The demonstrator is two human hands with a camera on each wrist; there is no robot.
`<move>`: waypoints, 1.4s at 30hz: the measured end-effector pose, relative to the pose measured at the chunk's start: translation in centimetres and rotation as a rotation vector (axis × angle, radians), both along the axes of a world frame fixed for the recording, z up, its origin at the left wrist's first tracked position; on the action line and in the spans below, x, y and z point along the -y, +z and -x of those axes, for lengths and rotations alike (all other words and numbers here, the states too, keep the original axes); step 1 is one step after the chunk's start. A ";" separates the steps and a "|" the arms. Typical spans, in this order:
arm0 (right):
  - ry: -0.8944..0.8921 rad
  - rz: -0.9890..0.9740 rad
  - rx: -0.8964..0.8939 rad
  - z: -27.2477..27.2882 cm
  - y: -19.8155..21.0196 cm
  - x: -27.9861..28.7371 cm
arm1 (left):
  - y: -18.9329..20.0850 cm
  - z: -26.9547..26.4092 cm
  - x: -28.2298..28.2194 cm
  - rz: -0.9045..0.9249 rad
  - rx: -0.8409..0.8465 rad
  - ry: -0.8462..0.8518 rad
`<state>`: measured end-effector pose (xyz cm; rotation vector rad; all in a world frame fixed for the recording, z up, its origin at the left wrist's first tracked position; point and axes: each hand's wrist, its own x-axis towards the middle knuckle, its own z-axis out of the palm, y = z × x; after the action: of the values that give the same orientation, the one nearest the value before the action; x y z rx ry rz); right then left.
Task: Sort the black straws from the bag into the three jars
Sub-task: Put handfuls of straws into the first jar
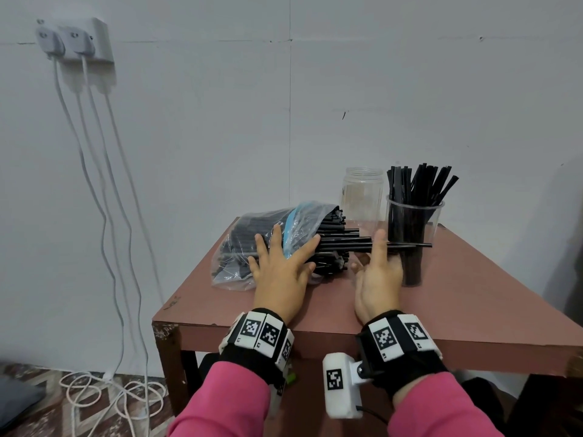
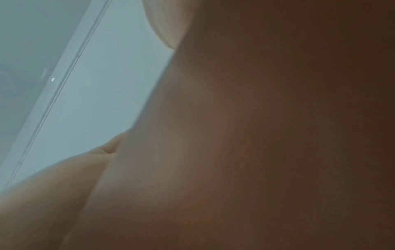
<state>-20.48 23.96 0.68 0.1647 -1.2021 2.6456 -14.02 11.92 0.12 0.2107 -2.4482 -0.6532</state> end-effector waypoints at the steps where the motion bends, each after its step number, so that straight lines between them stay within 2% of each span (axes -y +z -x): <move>1: 0.055 -0.003 0.001 -0.1 0.0 0.1 | 0.0 0.0 0.0 0.001 -0.001 0.001; 3: 0.095 -0.023 -0.008 -0.2 0.0 0.2 | 0.0 0.0 0.0 0.002 -0.002 -0.001; 7: -0.001 0.027 0.003 -0.4 0.3 -0.3 | -0.1 0.0 0.1 -0.009 -0.007 -0.006; 11: 0.158 0.094 0.023 -1.1 0.9 -0.3 | -0.1 0.0 0.1 -0.014 -0.007 -0.005; 13: 0.178 0.080 0.027 -1.2 1.1 -0.4 | -0.2 0.0 0.1 -0.013 -0.009 -0.001; 18: 0.091 0.147 0.036 -1.5 1.7 -1.3 | -0.1 0.1 0.1 -0.012 -0.012 0.004; 23: 0.151 0.058 -0.005 -1.7 1.9 -1.4 | -0.2 0.2 0.1 0.008 0.003 0.007; 28: 0.053 0.226 0.011 -1.5 2.7 -2.7 | -0.2 0.2 0.2 0.017 0.001 0.009; 36: -0.069 0.107 -0.014 -1.5 4.8 -6.4 | -0.3 0.2 0.3 0.023 0.010 0.016; 42: -0.091 0.039 -0.064 -2.3 7.1 -9.0 | 0.0 -0.1 0.0 -0.011 0.015 0.008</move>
<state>-18.21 32.92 7.75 0.1827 -1.1104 2.5632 -13.87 11.95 0.15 0.2302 -2.4571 -0.6640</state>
